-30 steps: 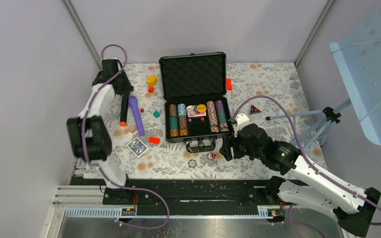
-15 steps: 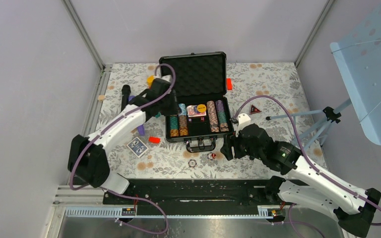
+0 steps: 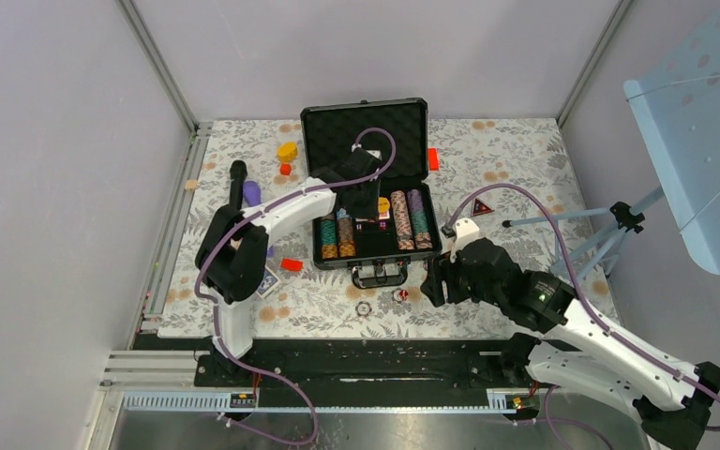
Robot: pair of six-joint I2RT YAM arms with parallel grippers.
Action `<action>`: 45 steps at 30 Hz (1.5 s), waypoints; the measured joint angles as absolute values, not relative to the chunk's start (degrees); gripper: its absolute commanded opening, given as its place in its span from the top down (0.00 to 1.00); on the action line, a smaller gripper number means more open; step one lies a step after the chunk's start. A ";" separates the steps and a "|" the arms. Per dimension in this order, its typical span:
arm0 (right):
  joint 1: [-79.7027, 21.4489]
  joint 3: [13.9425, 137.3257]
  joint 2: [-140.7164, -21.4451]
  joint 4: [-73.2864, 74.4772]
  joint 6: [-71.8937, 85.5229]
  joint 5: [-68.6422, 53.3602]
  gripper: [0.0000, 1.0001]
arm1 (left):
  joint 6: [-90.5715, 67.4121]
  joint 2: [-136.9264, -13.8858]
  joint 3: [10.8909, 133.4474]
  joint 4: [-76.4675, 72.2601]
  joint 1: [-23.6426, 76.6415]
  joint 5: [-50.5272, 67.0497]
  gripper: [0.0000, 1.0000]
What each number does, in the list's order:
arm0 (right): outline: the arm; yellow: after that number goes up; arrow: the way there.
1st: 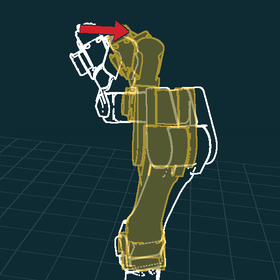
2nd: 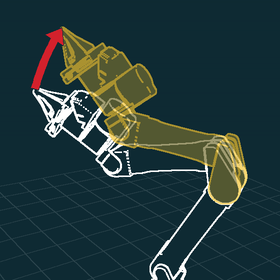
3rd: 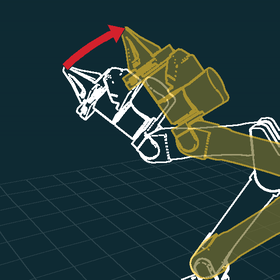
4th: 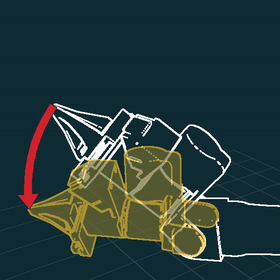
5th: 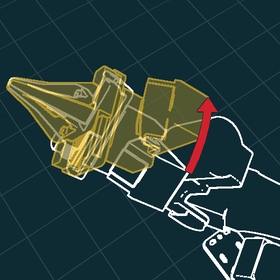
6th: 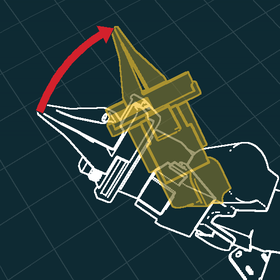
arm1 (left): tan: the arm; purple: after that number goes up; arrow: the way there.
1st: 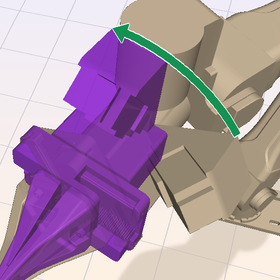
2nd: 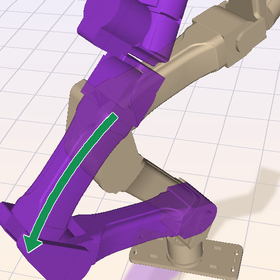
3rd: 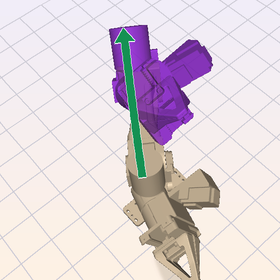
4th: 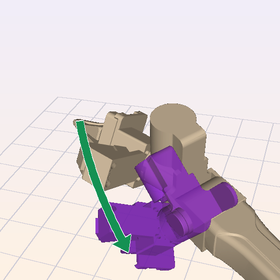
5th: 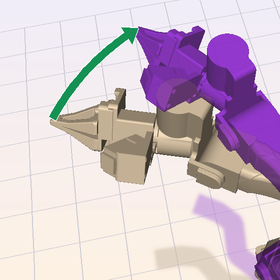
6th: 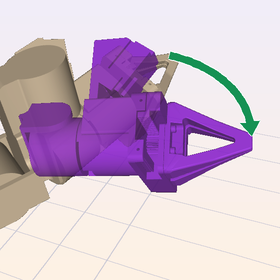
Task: Pack up texas hold em set
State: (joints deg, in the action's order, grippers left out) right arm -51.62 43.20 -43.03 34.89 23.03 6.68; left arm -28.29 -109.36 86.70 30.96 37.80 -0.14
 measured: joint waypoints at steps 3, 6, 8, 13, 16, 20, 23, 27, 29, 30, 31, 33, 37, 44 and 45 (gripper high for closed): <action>-51.62 42.89 -42.63 34.96 23.16 6.90 0.31 | -29.08 -110.30 86.70 32.47 37.91 -0.84 1.00; -51.62 42.70 -42.59 35.22 23.35 6.94 0.31 | -30.13 -110.65 87.05 33.56 37.95 -2.22 1.00; -51.62 42.54 -42.59 35.33 23.46 6.94 0.31 | -30.79 -110.91 87.09 33.82 38.11 -3.07 1.00; -51.62 42.46 -42.59 35.46 23.66 6.94 0.31 | -32.49 -112.75 87.46 34.15 38.85 -4.16 1.00; -51.62 42.46 -42.57 35.48 23.68 6.94 0.31 | -33.52 -114.28 87.88 34.22 39.35 -4.64 1.00; -51.62 42.44 -42.17 35.64 23.68 7.05 0.31 | -34.74 -115.68 88.07 34.17 39.55 -5.28 1.00; -51.62 42.44 -41.60 35.99 23.68 7.09 0.31 | -35.42 -116.40 88.31 34.20 39.64 -6.00 1.00; -51.62 42.26 -40.95 36.82 23.68 7.64 0.31 | -36.05 -117.38 89.78 34.13 39.64 -6.52 1.00; -51.62 41.98 -40.66 37.10 23.68 7.99 0.31 | -36.21 -117.73 90.37 33.98 39.62 -6.76 1.00; -51.62 41.87 -40.58 37.12 23.68 8.03 0.31 | -36.32 -117.84 90.45 33.87 39.62 -6.85 1.00; -51.62 41.82 -40.51 37.21 23.68 8.08 0.31 | -36.45 -117.99 90.59 33.89 39.64 -6.94 1.00; -51.62 41.80 -40.42 37.41 23.68 8.10 0.31 | -36.53 -118.30 90.72 33.82 39.64 -7.07 1.00; -51.62 41.74 -40.25 37.54 23.68 8.12 0.31 | -36.58 -119.13 90.74 33.80 39.64 -7.81 1.00; -51.62 41.69 -40.12 38.00 23.68 8.12 0.30 | -36.80 -120.22 90.80 33.80 39.64 -8.71 1.00; -51.62 41.69 -40.12 38.02 23.68 8.12 0.31 | -36.84 -120.25 90.85 33.85 39.64 -8.75 1.00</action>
State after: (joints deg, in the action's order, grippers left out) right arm -51.62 41.69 -40.12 38.02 23.68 8.12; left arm -36.84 -120.25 90.85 33.85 39.64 -8.75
